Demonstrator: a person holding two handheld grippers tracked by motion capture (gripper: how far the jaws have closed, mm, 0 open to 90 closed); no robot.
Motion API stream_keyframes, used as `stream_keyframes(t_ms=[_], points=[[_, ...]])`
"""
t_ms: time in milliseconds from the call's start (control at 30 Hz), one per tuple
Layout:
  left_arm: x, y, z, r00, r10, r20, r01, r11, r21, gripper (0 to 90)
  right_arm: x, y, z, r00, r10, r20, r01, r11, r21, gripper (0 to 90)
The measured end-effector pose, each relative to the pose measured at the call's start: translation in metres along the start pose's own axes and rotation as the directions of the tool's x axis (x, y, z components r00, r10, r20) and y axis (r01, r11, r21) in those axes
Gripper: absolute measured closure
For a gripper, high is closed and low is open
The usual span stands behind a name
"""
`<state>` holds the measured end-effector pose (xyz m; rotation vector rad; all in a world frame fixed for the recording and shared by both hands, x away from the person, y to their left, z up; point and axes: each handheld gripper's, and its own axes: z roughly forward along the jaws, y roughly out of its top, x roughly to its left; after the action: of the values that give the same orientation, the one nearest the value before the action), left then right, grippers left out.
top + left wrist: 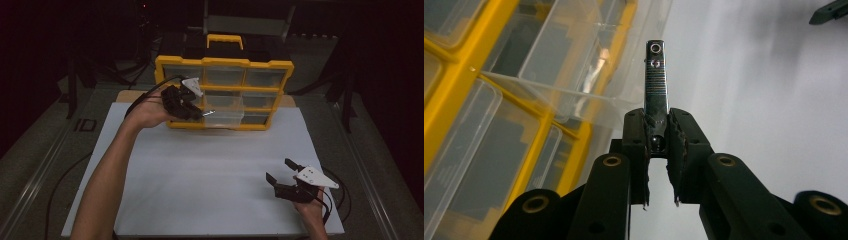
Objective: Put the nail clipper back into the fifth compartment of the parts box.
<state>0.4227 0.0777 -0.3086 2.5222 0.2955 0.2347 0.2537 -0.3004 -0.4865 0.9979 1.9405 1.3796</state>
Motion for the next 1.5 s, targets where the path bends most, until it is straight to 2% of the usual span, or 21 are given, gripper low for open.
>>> stream_keyframes(t_ms=[467,900,1267,1500], points=[[0.011,0.015,0.0,0.9996,-0.019,-0.019,0.019,0.9998,-0.002,79.9,0.0,0.0,0.0,1.0,0.0,0.0,0.0,1.0,-0.001,12.5],[0.028,0.029,-0.004,0.9979,-0.054,-0.037,0.053,0.9986,-0.006,79.9,-0.001,0.0,-0.001,1.0,0.006,0.001,-0.006,1.0,-0.006,12.5],[0.031,0.042,0.009,0.9978,-0.055,-0.036,0.055,0.9985,0.003,79.9,-0.002,-0.001,-0.002,0.9999,0.011,0.003,-0.01,1.0,-0.008,12.5],[0.031,0.05,0.02,0.9986,-0.044,-0.028,0.045,0.9985,0.033,79.9,-0.002,-0.001,-0.002,1.0,0.004,-0.001,-0.004,1.0,-0.007,12.5]])
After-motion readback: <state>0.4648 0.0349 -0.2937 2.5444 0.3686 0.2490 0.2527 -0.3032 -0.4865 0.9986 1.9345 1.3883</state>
